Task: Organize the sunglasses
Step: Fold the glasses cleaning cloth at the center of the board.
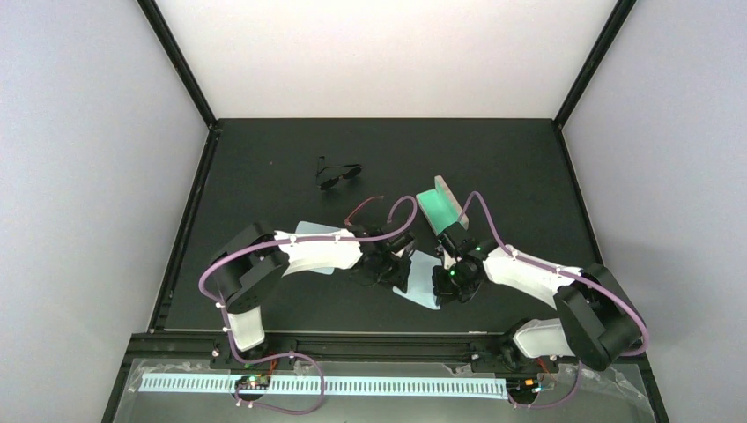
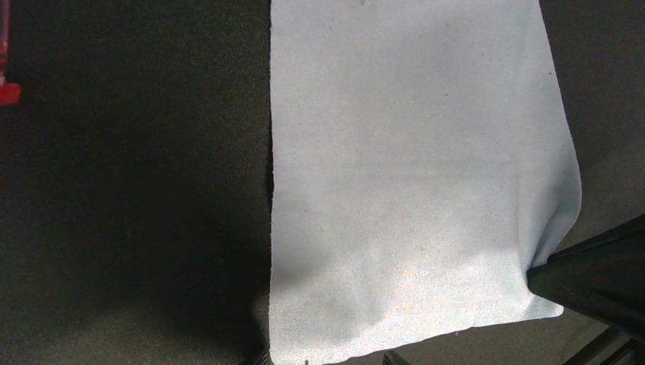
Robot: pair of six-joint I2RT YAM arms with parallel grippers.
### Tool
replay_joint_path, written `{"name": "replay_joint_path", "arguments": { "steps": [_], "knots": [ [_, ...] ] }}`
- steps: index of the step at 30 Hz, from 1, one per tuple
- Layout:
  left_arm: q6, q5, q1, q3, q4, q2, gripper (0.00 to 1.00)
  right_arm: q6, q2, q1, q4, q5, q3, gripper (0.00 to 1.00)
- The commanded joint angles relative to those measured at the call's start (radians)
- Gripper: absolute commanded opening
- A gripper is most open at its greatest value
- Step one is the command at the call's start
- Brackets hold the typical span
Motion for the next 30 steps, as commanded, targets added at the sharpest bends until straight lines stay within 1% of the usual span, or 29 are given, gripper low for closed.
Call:
{"name": "replay_joint_path", "arguments": {
  "steps": [1,6,11,14,18,20,22,23,27,30],
  "knots": [
    [-0.019,-0.018,-0.016,-0.007,-0.014,0.036,0.39,-0.014,0.009,0.006,-0.012,0.101,-0.027,0.01],
    [-0.023,0.016,-0.029,-0.002,0.039,0.055,0.39,-0.018,0.011,0.006,-0.011,0.099,-0.025,0.01],
    [-0.034,0.019,-0.03,0.007,0.035,0.082,0.38,-0.019,0.011,0.006,-0.012,0.098,-0.025,0.01],
    [-0.04,0.006,-0.03,0.002,0.033,0.085,0.36,-0.019,0.012,0.006,-0.013,0.099,-0.025,0.01],
    [-0.042,-0.01,-0.03,-0.005,0.033,0.078,0.28,-0.018,0.009,0.006,-0.015,0.1,-0.025,0.01],
    [-0.043,-0.02,-0.03,-0.012,0.041,0.077,0.18,-0.017,0.012,0.006,-0.015,0.098,-0.025,0.01],
    [-0.041,-0.031,-0.03,-0.018,0.045,0.078,0.05,-0.016,0.014,0.006,-0.016,0.095,-0.025,0.01],
    [-0.041,-0.036,-0.03,-0.022,0.045,0.076,0.02,-0.016,0.015,0.006,-0.016,0.093,-0.026,0.01],
    [-0.048,-0.065,-0.03,-0.051,0.049,0.04,0.02,-0.018,0.023,0.005,-0.012,0.084,-0.026,0.01],
    [-0.054,-0.074,-0.03,-0.08,0.041,-0.006,0.02,-0.031,0.044,0.006,-0.002,0.05,-0.027,0.01]
  ]
}}
